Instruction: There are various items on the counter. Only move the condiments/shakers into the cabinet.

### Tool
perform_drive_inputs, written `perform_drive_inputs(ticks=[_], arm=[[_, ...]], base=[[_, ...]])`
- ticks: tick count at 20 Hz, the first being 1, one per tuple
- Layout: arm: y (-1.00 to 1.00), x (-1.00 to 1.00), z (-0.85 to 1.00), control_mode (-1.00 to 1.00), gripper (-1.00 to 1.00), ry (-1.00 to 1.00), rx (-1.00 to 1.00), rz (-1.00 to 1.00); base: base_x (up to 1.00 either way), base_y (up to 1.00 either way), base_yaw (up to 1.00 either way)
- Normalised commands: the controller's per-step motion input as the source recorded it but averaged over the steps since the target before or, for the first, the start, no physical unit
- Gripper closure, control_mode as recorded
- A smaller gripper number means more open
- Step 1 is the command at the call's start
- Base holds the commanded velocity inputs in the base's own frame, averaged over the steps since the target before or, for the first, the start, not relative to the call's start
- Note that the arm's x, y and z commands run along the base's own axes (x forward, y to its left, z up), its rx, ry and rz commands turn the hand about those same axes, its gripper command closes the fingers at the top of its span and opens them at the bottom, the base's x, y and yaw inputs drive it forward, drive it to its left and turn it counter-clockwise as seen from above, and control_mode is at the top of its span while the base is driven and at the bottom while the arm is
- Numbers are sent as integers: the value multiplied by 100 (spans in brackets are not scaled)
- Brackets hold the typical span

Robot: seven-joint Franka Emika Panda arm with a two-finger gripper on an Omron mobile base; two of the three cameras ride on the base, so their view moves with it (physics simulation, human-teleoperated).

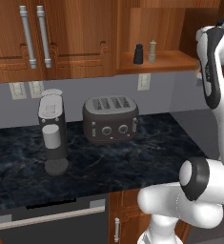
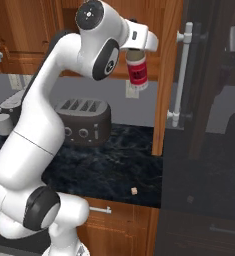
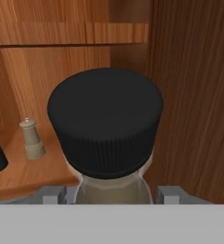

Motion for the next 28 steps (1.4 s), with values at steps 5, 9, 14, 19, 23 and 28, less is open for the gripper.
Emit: perform_drive_inputs(ticks=[5, 9, 14, 19, 23, 28], arm=[[0, 15, -1, -100, 100, -2, 0, 0], [1, 13, -2, -100, 100, 0, 2, 0], [4, 0, -20, -100, 100, -1, 7, 0], [5, 5, -10, -100, 100, -3, 5, 0], [14, 1, -27, -100, 100, 0, 0, 0], [5, 18, 4, -100, 100, 1, 0, 0]], base=[[0, 0, 0], [0, 0, 0], [0, 0, 0], [0, 0, 0], [0, 0, 0], [0, 0, 0]])
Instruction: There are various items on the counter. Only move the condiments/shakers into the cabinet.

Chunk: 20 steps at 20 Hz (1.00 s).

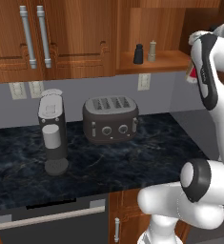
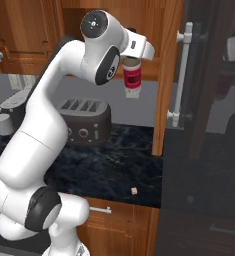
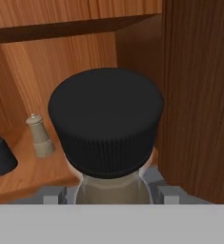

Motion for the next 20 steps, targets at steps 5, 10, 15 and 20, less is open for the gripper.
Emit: perform_drive_inputs(ticks=[5, 10, 15, 20], arm=[[0, 23, 34, -100, 100, 2, 2, 0], [0, 45, 8, -100, 100, 0, 0, 0], [0, 49, 0, -100, 100, 0, 0, 0], [0, 29, 0, -100, 100, 0, 0, 0]], base=[[0, 0, 0], [0, 0, 0], [0, 0, 0], [0, 0, 0]])
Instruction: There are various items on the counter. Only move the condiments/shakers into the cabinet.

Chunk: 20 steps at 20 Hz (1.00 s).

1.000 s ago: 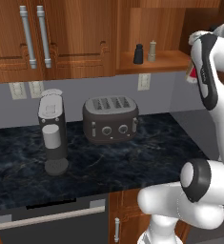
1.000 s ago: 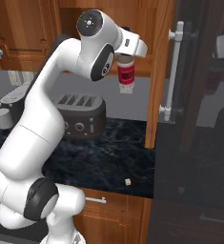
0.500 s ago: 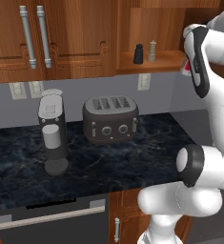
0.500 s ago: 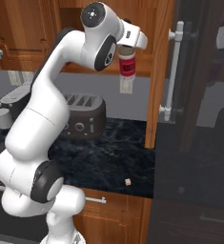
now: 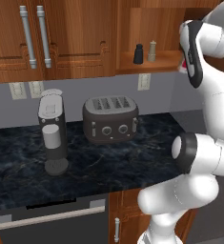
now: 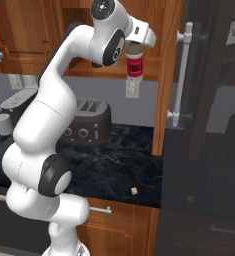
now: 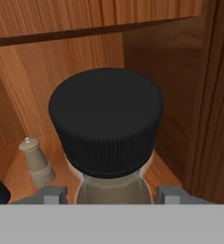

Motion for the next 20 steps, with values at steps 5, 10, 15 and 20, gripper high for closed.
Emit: perform_drive_inputs(ticks=[5, 10, 15, 20], arm=[[0, 2, 10, -100, 100, 0, 0, 0], [0, 0, 15, -100, 100, 0, 0, 0], [0, 2, 3, -100, 100, -3, 0, 0], [0, 21, 0, -100, 100, -10, -2, 0]], base=[[0, 0, 0], [0, 0, 0], [0, 0, 0], [0, 0, 0]])
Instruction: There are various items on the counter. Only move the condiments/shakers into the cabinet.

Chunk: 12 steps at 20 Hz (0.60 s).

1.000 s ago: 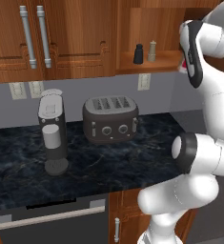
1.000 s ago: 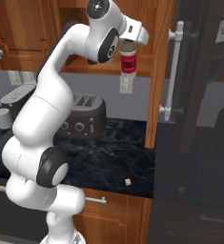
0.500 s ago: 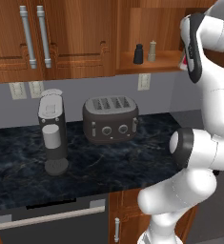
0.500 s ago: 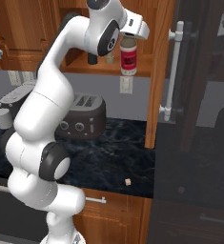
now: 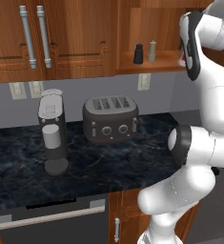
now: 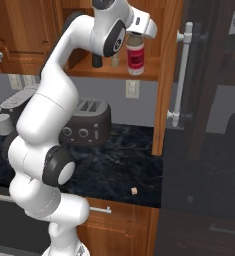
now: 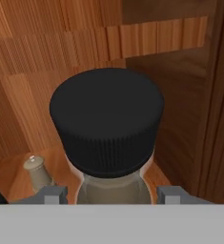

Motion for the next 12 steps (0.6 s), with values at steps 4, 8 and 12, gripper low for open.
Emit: perform_drive_inputs(ticks=[4, 8, 12], arm=[[0, 11, 0, -100, 100, -11, -1, 0], [1, 2, 0, -100, 100, -14, -3, 0], [2, 26, -27, -100, 100, -11, -2, 0]], base=[[0, 0, 0], [0, 0, 0], [0, 0, 0]])
